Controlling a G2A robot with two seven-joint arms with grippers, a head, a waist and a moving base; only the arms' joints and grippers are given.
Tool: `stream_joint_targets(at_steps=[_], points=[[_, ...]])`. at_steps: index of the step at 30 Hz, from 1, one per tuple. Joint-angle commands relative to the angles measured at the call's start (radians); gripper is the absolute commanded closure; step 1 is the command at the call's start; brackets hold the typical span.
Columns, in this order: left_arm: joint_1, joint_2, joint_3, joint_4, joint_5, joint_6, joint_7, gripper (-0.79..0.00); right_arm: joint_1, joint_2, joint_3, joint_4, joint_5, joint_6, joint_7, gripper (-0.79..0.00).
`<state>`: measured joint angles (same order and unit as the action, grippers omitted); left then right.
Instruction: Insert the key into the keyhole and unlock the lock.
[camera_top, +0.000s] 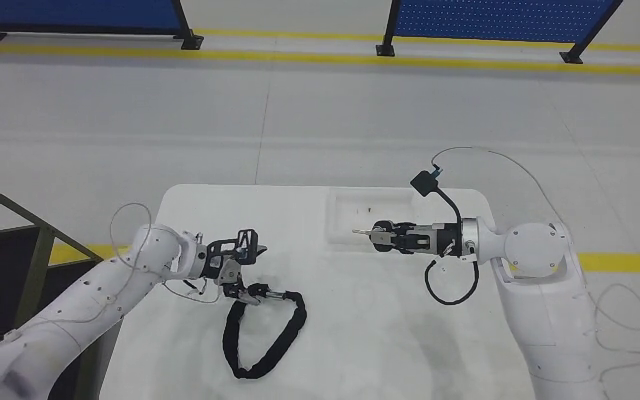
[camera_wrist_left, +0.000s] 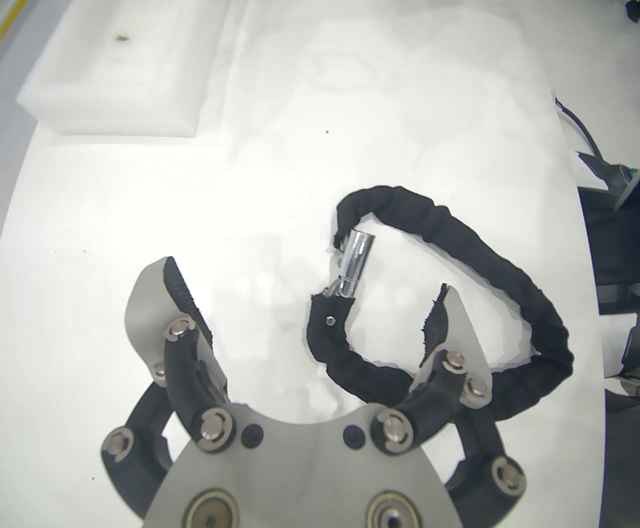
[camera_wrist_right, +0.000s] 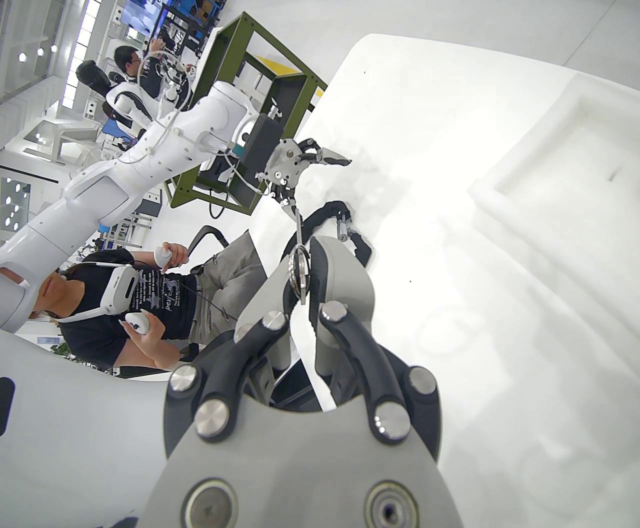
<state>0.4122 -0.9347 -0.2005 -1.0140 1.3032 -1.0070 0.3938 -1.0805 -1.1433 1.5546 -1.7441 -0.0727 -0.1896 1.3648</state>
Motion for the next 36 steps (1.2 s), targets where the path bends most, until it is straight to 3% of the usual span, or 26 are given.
stream_joint_targets(at_steps=[1, 6, 13, 20, 21, 22, 26, 27, 36], points=[[0.01, -0.004, 0.007, 0.017, 0.09, 0.012, 0.085, -0.785, 0.0, 0.0, 0.0, 0.0, 0.0, 0.0, 0.0, 0.0], [0.032, -0.035, 0.028, 0.052, 0.227, 0.088, 0.22, -0.785, 0.0, 0.0, 0.0, 0.0, 0.0, 0.0, 0.0, 0.0], [0.053, -0.092, 0.031, 0.103, 0.358, 0.175, 0.255, -0.785, 0.0, 0.0, 0.0, 0.0, 0.0, 0.0, 0.0, 0.0], [0.057, -0.13, 0.031, 0.152, 0.413, 0.195, 0.312, -0.785, 0.0, 0.0, 0.0, 0.0, 0.0, 0.0, 0.0, 0.0], [0.057, -0.134, 0.031, 0.159, 0.419, 0.195, 0.321, -0.668, 0.0, 0.0, 0.0, 0.0, 0.0, 0.0, 0.0, 0.0], [0.057, -0.138, 0.03, 0.167, 0.425, 0.196, 0.328, -0.416, 0.0, 0.0, 0.0, 0.0, 0.0, 0.0, 0.0, 0.0], [0.058, -0.151, 0.029, 0.19, 0.446, 0.203, 0.351, -0.126, 0.0, 0.0, 0.0, 0.0, 0.0, 0.0, 0.0, 0.0], [0.059, -0.153, 0.028, 0.196, 0.45, 0.205, 0.355, 0.0, 0.0, 0.0, 0.0, 0.0, 0.0, 0.0, 0.0, 0.0], [0.06, -0.17, 0.015, 0.226, 0.476, 0.217, 0.387, 0.0, 0.0, 0.0, 0.0, 0.0, 0.0, 0.0, 0.0, 0.0]])
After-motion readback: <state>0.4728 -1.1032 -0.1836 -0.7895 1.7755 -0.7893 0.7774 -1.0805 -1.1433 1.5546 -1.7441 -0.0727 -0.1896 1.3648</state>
